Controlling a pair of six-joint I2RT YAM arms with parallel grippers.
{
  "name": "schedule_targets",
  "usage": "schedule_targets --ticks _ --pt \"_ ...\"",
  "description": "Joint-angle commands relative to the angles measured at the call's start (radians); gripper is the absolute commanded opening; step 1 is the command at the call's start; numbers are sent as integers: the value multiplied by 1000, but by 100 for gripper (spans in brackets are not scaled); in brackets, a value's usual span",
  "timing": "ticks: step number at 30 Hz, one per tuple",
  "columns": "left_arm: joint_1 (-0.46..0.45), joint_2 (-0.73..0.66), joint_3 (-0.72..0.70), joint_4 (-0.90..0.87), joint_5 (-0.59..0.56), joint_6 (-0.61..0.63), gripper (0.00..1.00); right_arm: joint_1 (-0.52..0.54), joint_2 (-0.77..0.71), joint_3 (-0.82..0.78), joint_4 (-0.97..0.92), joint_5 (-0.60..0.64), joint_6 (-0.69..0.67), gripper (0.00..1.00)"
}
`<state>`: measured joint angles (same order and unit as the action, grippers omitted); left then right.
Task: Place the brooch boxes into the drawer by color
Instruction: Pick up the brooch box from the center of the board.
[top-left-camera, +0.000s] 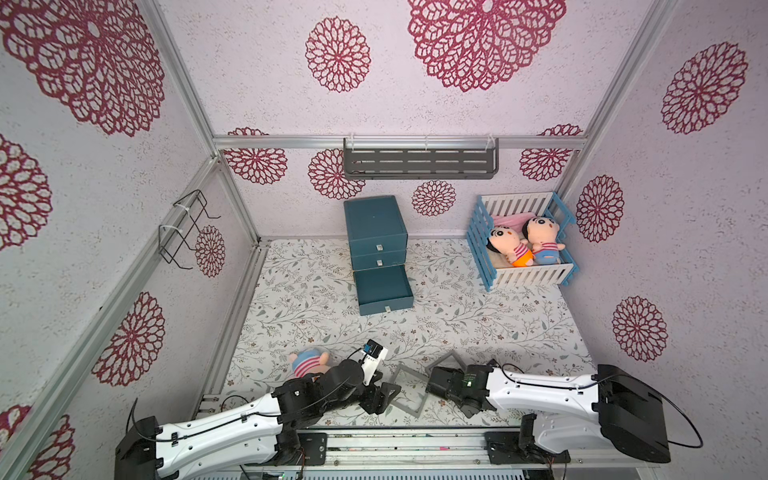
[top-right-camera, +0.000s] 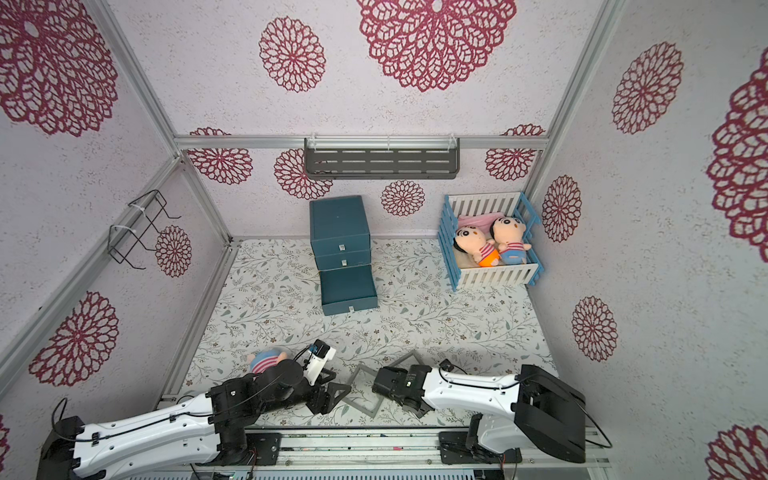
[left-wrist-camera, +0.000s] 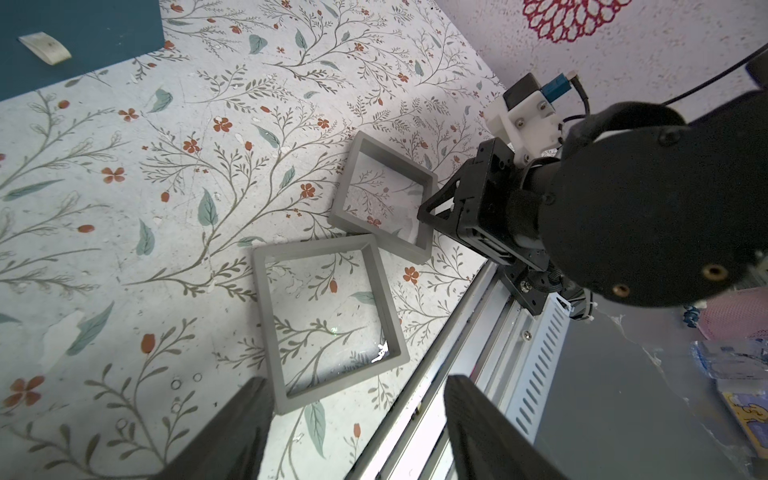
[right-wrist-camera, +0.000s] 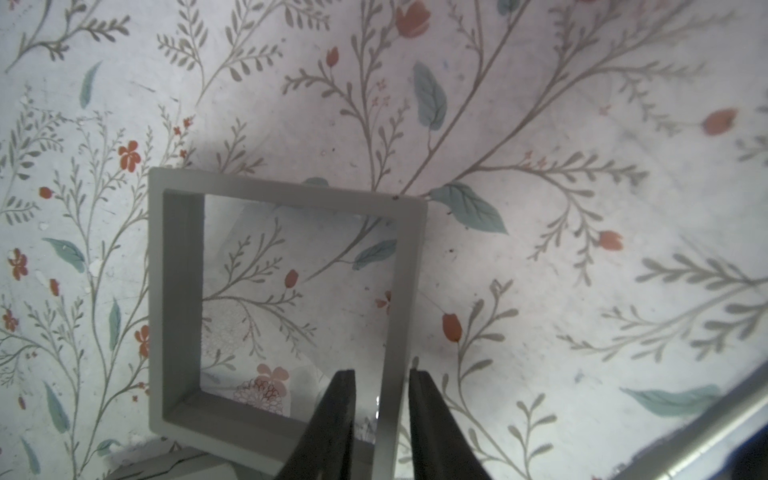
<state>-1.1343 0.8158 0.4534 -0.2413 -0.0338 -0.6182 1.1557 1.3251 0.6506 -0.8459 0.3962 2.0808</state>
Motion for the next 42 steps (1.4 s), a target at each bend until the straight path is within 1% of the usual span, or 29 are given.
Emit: schedule_targets --ticks 1,14,21,24,29,32,42 --pt "-8 2 5 27 9 -5 72 -7 -4 -5 0 22 28 28" --pt "-9 -3 18 15 6 -8 72 -16 5 -26 29 4 30 23" --pt "-8 -1 24 11 0 -14 72 -22 13 -29 38 -2 27 22" --pt "-9 2 28 11 1 -13 72 -22 11 -26 35 0 28 18" --pt "-8 7 31 10 -1 -9 72 -22 13 -15 11 8 25 5" --pt "-8 11 33 14 -11 -1 72 -24 22 13 -26 25 10 0" --pt "-8 23 88 -13 -28 2 72 -38 46 139 -154 100 -86 0"
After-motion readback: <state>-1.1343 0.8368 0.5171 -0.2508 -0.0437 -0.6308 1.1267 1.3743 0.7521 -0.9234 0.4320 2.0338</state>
